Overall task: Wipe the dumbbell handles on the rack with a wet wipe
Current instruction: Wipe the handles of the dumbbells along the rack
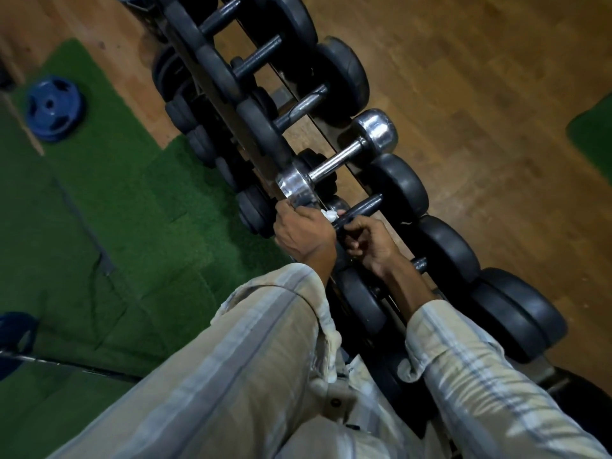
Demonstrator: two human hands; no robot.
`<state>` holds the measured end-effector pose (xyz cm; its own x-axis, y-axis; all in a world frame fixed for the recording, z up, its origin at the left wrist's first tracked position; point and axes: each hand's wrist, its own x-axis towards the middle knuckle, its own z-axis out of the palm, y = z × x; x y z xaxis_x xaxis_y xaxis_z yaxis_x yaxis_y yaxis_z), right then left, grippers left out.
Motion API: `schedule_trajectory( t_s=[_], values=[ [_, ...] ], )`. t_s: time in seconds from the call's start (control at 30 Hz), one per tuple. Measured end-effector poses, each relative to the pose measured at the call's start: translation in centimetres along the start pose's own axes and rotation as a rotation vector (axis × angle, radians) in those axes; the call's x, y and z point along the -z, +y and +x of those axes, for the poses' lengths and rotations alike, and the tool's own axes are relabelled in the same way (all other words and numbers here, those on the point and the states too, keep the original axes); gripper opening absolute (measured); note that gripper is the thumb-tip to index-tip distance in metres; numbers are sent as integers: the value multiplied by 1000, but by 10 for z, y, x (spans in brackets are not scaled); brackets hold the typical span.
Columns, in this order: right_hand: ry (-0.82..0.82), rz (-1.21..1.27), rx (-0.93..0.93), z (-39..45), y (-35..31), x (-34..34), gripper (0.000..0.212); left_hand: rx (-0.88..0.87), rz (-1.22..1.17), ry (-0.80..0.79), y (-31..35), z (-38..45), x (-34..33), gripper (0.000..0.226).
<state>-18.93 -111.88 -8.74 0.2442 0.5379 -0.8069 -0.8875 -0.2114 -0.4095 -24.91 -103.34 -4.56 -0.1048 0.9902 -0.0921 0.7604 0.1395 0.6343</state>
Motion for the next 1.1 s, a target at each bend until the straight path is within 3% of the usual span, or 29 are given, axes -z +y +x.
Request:
schedule_trajectory(
  t_s=[0.1, 0.2, 0.27, 0.33, 0.53, 0.63, 0.77, 0.97, 1.1],
  values=[
    [25, -25, 0, 0, -3, -8, 19, 10, 4, -1, 1, -1, 0, 43],
    [10, 36, -18, 4, -4, -15, 39, 20, 7, -4, 2, -2, 1, 42],
    [-10, 147, 2, 4, -3, -22, 34, 16, 9, -7, 2, -3, 1, 41],
    [60, 143, 29, 0, -2, -29, 13, 10, 14, -7, 4, -3, 1, 39],
    [204, -45, 160, -14, 2, -29, 15, 13, 6, -14, 0, -2, 1, 39],
    [307, -168, 214, -20, 1, -28, 28, 13, 15, -17, 2, -1, 0, 40],
    [525, -513, 336, -22, 6, -19, 66, 2, 13, -8, 0, 0, 1, 40],
    [307, -1119, 903, -36, 14, 1, 12, -4, -8, -5, -2, 0, 0, 38],
    [165, -1341, 1010, -37, 7, -2, 17, -3, -19, 11, -1, 0, -1, 37]
  ],
)
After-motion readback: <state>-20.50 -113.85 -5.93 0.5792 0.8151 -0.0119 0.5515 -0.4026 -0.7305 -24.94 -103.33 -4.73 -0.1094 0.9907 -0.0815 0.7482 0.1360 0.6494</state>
